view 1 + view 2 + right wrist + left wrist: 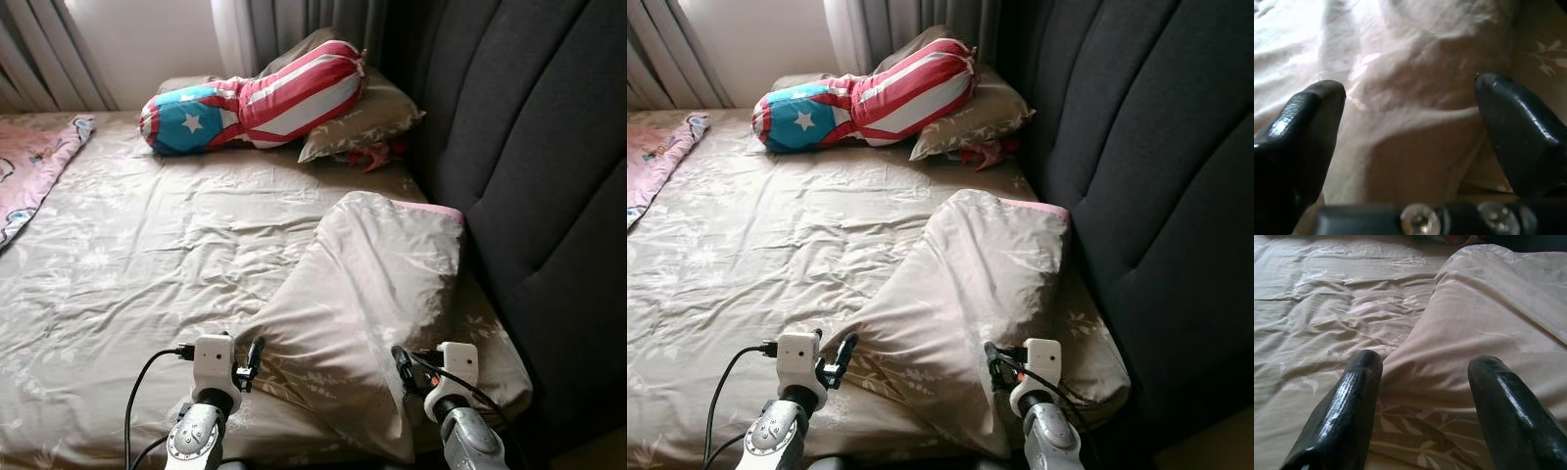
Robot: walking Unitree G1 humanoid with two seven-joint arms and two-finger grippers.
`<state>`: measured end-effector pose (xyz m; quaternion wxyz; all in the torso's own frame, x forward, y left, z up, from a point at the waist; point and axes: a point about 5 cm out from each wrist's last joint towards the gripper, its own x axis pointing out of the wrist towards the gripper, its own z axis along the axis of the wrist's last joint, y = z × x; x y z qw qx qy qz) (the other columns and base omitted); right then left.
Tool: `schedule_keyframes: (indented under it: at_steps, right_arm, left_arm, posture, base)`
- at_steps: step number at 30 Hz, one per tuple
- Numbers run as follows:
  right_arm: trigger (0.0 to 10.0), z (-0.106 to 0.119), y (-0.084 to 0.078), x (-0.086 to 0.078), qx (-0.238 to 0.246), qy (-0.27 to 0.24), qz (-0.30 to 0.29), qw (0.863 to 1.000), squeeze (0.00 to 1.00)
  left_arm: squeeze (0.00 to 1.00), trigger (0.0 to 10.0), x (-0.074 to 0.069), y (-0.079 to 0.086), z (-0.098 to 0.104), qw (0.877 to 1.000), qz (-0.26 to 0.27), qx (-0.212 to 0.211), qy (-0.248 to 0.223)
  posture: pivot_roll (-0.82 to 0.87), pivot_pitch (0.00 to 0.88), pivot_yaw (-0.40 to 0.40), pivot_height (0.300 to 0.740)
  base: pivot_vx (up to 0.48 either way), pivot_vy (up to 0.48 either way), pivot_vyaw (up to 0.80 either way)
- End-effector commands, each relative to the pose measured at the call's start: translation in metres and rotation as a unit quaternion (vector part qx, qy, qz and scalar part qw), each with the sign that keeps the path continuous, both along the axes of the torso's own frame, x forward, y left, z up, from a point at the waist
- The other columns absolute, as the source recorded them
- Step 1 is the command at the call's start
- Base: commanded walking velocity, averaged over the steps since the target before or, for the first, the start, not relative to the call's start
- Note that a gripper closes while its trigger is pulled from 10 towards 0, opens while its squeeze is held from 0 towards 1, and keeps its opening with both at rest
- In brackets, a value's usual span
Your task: Clean up the room
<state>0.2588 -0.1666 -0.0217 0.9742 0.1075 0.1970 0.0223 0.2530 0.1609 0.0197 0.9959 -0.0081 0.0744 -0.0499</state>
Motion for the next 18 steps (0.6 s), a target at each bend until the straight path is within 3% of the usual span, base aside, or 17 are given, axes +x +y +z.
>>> schedule_keyframes:
  at_steps: [1,10,11,17,18]
  right_arm:
    - [10.0,0.002,0.002,0.004,0.018,0.002,0.002,1.0,1.0]
    - [10.0,-0.001,0.006,0.007,0.092,0.035,-0.017,0.995,1.0]
    - [10.0,-0.002,0.008,0.008,0.102,0.041,-0.012,0.994,0.0]
    - [10.0,-0.008,0.009,0.004,0.093,0.077,-0.006,0.993,0.0]
    - [10.0,-0.01,0.009,0.003,0.109,0.089,-0.014,0.99,0.0]
  left_arm:
    - [0.0,10.0,-0.001,0.0,0.001,1.0,-0.005,0.004,0.003]
    - [0.0,10.0,0.001,0.002,0.005,1.0,-0.013,0.013,-0.004]
    - [0.0,10.0,0.001,0.002,0.006,1.0,-0.015,0.015,-0.006]
    - [0.0,10.0,-0.002,0.005,0.007,1.0,-0.017,0.02,-0.005]
    - [0.0,10.0,-0.004,0.006,0.007,1.0,-0.018,0.022,-0.006]
  posture:
    - [-0.07,0.051,-0.044,0.654]
    - [-0.06,0.051,-0.033,0.654]
    - [-0.06,0.055,-0.03,0.654]
    - [-0.04,0.074,-0.025,0.654]
    - [-0.03,0.083,-0.022,0.654]
  base:
    - [0.0,0.0,0.0]
    - [0.0,0.0,0.0]
    - [0.0,0.0,0.0]
    - [0.0,0.0,0.0]
    - [0.0,0.0,0.0]
